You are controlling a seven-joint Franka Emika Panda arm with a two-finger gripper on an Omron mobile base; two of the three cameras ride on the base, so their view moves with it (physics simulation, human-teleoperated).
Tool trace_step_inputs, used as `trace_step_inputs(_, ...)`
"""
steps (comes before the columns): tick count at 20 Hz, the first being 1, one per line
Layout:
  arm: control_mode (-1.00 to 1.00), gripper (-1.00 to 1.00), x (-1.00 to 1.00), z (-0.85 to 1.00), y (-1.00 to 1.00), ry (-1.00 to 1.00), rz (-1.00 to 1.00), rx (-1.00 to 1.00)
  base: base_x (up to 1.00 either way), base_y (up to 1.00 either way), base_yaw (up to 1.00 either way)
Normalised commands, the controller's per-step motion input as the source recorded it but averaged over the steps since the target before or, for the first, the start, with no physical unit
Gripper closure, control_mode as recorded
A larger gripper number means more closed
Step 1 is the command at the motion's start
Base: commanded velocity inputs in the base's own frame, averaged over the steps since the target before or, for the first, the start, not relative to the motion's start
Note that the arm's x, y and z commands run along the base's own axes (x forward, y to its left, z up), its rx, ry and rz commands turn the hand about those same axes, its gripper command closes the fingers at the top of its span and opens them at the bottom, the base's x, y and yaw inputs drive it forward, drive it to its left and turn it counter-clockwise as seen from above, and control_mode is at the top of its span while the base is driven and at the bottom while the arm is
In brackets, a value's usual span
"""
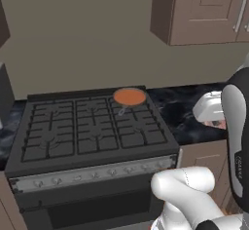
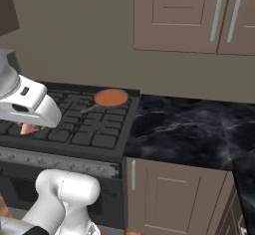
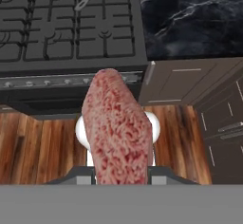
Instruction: Retrieve the steak from the fridge and place it on the saucepan with marinade on the stove.
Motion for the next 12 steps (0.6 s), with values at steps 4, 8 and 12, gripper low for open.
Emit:
trace_step_inputs(4, 1.00, 1.00, 0.00, 0.00, 0.00, 0.00, 0.00, 0.00, 0.52, -0.20, 0.00)
trace_step_inputs(8, 1.00, 1.00, 0.00, 0.00, 0.00, 0.00, 0.00, 0.00, 0.51, -0.16, 0.00)
trace_step_inputs(12, 1.00, 1.00, 0.00, 0.00, 0.00, 0.00, 0.00, 0.00, 0.34, -0.06, 0.00)
